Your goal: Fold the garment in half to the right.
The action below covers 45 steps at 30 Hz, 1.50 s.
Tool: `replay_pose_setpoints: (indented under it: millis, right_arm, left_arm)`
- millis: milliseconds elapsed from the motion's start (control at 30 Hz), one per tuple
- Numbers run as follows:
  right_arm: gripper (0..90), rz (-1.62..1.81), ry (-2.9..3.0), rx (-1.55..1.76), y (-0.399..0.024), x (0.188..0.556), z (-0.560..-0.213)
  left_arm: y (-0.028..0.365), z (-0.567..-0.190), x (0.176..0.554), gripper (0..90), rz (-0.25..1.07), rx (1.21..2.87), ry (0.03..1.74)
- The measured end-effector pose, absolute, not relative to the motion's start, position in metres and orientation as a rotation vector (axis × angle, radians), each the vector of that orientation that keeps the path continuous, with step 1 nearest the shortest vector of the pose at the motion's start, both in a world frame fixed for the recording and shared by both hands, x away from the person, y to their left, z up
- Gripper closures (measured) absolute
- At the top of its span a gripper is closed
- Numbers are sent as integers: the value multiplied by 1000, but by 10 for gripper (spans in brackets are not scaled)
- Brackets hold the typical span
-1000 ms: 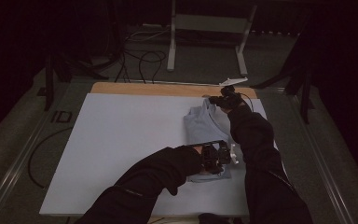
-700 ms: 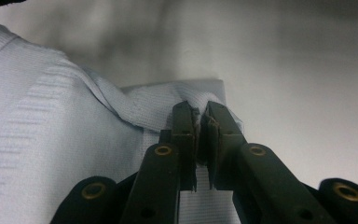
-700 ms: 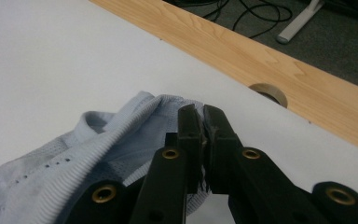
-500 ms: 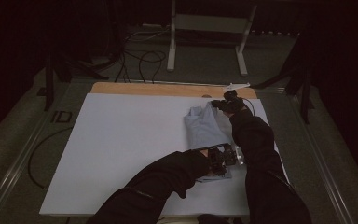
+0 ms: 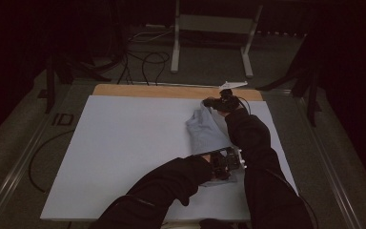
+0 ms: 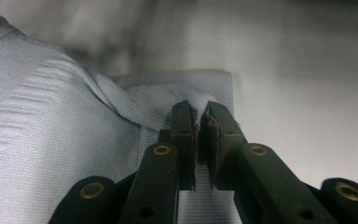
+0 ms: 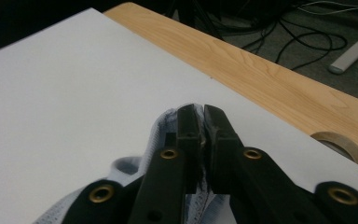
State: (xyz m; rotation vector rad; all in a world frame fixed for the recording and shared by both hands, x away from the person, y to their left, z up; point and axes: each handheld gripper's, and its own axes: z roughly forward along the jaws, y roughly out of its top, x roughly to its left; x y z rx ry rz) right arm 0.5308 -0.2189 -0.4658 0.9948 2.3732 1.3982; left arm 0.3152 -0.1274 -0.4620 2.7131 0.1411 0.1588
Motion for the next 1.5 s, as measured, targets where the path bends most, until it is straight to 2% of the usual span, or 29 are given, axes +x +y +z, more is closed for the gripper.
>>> replay_pose_setpoints:
  millis: [33, 67, 133, 167, 200, 300, 333, 367, 433, 500, 533, 567, 600, 833, 967, 1033, 1067, 1167, 1267, 1500]
  right_arm:
    - [837, 1398, 2373, 995, -219, 531, -466]
    - [636, 1396, 2378, 1005, -220, 531, -467]
    - [551, 1366, 2393, 1026, -223, 532, -467]
    - [551, 1366, 2393, 1026, -223, 532, -467]
    - [449, 1363, 2386, 1034, -228, 530, -465]
    - [408, 1376, 2383, 1057, -234, 529, -462]
    - [363, 1381, 2364, 1070, -240, 527, -459]
    - [363, 1381, 2364, 1070, -240, 527, -459]
    - [303, 1375, 2353, 1087, -247, 525, -454]
    - [275, 1374, 2346, 1094, -249, 523, -451]
    - [219, 1381, 2331, 1110, -253, 521, -448]
    - [219, 1381, 2331, 1110, -253, 521, -448]
    - [164, 1392, 2327, 1114, -257, 520, -445]
    - [135, 1387, 2333, 1100, -262, 511, -439]
    - [112, 1366, 2351, 1065, -260, 503, -437]
    - [112, 1368, 2353, 1054, -259, 501, -437]
    - [112, 1373, 2359, 1036, -256, 498, -437]
    - [112, 1372, 2362, 1009, -250, 493, -436]
    - [112, 1394, 2361, 994, -245, 488, -435]
    - [113, 1423, 2383, 933, -233, 474, -433]
  left_arm:
    - [-127, -462, 315, 828, 159, 2713, 141]
    - [-129, -463, 316, 824, 135, 2711, 151]
    - [-131, -465, 316, 821, 127, 2710, 155]
    - [-131, -465, 316, 818, 127, 2710, 155]
    - [-134, -467, 316, 817, 118, 2706, 164]
    - [-136, -469, 316, 808, 107, 2698, 169]
    - [-138, -471, 316, 806, 99, 2702, 170]
    - [-138, -471, 316, 800, 99, 2702, 170]
    - [-140, -473, 316, 772, 84, 2716, 151]
    - [-141, -472, 316, 725, 73, 2713, 150]
    - [-141, -471, 315, 690, 55, 2694, 161]
    - [-141, -471, 315, 672, 55, 2694, 161]
    - [-140, -466, 315, 634, 40, 2679, 150]
    - [-130, -451, 314, 477, 88, 2631, 159]
    - [-119, -439, 318, 371, 131, 2577, 218]
    - [-117, -438, 318, 305, 135, 2572, 227]
    - [-113, -435, 319, 229, 148, 2562, 234]
    - [-105, -430, 321, 136, 146, 2542, 267]
    - [-94, -427, 325, 2, 124, 2530, 276]
    - [-63, -421, 330, 1, 126, 2479, 319]
